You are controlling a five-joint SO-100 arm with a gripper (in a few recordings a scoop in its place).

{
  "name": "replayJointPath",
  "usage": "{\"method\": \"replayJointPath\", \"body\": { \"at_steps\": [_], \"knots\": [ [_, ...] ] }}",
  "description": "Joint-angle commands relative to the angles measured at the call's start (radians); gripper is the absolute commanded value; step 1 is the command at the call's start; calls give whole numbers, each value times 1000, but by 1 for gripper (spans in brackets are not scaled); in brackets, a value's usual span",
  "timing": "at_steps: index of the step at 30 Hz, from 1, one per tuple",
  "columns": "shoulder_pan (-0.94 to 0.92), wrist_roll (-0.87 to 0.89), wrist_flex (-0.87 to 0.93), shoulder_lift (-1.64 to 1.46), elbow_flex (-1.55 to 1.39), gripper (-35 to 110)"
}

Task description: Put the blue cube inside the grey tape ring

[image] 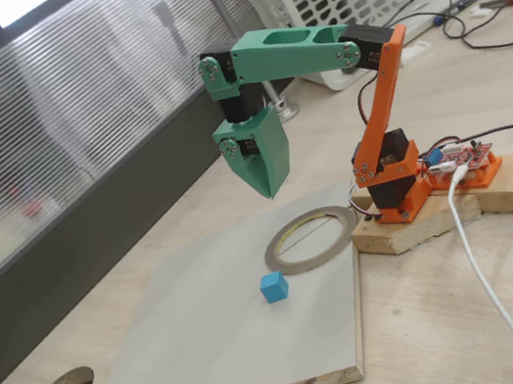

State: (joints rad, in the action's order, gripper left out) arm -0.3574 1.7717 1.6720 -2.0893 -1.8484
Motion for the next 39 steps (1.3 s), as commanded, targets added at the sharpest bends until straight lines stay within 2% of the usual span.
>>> {"method": "replayJointPath", "body": {
  "at_steps": [1,35,39],
  "knots": [
    [-8,17,8,-14,3,-1],
    [5,12,-2,-14,3,-1],
    [103,11,-2,-14,3,-1]
  ]
}}
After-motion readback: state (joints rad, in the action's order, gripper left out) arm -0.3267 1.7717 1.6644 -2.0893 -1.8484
